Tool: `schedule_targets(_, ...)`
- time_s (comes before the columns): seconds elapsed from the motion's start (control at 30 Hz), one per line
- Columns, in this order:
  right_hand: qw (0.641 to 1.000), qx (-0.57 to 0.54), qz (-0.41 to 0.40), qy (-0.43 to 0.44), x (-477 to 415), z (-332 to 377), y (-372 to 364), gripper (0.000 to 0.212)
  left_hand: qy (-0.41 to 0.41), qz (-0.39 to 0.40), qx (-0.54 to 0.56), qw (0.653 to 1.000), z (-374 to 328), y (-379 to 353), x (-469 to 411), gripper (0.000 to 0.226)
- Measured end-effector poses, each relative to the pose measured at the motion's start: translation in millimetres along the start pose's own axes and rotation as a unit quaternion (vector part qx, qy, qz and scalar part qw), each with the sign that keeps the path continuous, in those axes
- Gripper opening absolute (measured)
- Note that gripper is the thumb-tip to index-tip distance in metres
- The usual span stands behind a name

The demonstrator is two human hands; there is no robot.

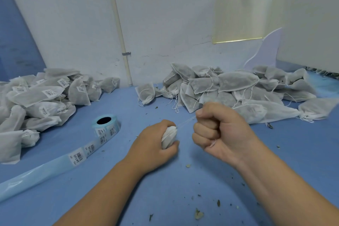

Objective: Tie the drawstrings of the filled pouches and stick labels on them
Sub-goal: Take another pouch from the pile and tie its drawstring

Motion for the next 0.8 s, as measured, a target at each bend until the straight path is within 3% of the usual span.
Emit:
schedule_targets(0.07,1.0,-0.022,-0.013,0.013,1.6,3.4,3.7,0.046,0.006,0.008,-0.004,1.0,-2.4,-1.4,-0.2,0.035)
schedule_targets(0.2,0.999,-0.043,-0.027,0.009,-0.8,-2.8,11.6,0.045,0.009,0.057,-0.021,0.998,-3.0,-6.7,-0.5,0.059)
schedule_targets(0.37,0.997,-0.07,-0.003,-0.016,-2.7,-6.0,11.6,0.048,-0.066,0.134,-0.127,0.981,-24.0,-15.4,1.4,0.064)
schedule_targets(0.47,0.996,-0.09,0.011,-0.024,-0.7,-5.5,8.4,0.05,-0.12,0.134,-0.175,0.968,-48.8,-21.7,-0.6,0.064)
schedule_targets(0.53,0.994,-0.107,0.019,-0.03,0.7,-3.7,7.2,0.05,-0.129,0.107,-0.112,0.98,-67.9,-25.9,-1.9,0.045)
schedule_targets(0.6,0.992,-0.122,0.023,-0.038,1.6,-2.4,7.6,0.05,-0.051,0.066,0.026,0.996,-77.6,-26.7,-2.7,0.022)
schedule_targets(0.67,0.99,-0.134,0.032,-0.039,2.2,-0.6,8.0,0.046,0.047,0.038,0.143,0.988,-78.0,-31.0,1.1,0.018)
schedule_targets(0.8,0.984,-0.163,0.07,-0.032,4.2,5.4,7.9,0.04,0.137,0.016,0.276,0.951,-75.6,-25.2,12.8,0.012)
Point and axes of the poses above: each hand's wrist, its own x-axis away from the middle knuckle, its own y-axis out of the back of the hand, z = x × y, the point moved 6 cm from there along -x, towards the middle knuckle, and after that the axes turned 13 degrees about x, right-handed, at the moved point
